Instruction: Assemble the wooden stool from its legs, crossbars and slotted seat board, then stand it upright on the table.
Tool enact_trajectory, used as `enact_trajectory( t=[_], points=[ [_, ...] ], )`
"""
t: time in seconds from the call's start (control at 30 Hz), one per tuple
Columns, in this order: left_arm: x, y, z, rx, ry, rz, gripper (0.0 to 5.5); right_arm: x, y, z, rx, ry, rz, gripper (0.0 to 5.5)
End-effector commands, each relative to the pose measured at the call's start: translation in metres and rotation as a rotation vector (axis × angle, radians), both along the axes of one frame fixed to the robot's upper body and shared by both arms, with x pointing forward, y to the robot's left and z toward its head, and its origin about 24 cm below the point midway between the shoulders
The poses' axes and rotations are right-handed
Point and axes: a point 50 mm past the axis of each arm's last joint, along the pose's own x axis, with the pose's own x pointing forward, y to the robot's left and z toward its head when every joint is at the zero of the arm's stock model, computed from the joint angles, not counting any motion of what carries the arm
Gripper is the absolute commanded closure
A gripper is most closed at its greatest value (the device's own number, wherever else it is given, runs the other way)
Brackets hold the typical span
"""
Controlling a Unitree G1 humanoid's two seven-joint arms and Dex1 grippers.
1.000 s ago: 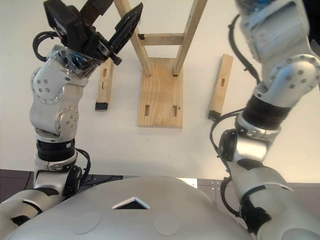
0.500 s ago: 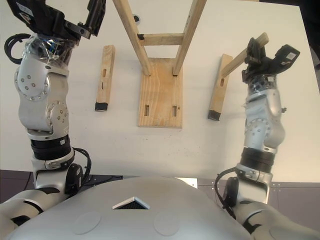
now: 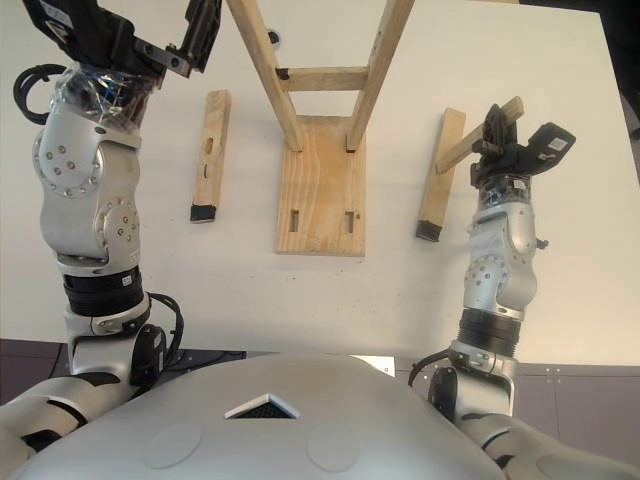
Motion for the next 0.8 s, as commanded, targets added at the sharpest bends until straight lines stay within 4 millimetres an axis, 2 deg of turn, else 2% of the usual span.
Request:
enact_trajectory(
  t=[0.03, 0.47, 0.73, 0.8],
  points=[
    [0.000, -0.001, -0.003, 0.006, 0.014, 0.003, 0.10, 0.002, -0.001, -0.005, -0.017, 0.010, -0.019, 5.10],
    [0.001, -0.001, -0.005, 0.007, 0.028, 0.003, 0.10, 0.001, -0.003, -0.017, -0.046, 0.060, -0.124, 5.10],
    [0.005, -0.004, -0.002, 0.008, 0.048, -0.018, 0.10, -0.001, -0.016, -0.030, -0.119, 0.109, -0.321, 5.10],
    [0.007, -0.004, -0.002, 0.009, 0.054, -0.022, 0.10, -0.004, -0.012, -0.032, -0.165, 0.073, -0.284, 5.10]
  ],
)
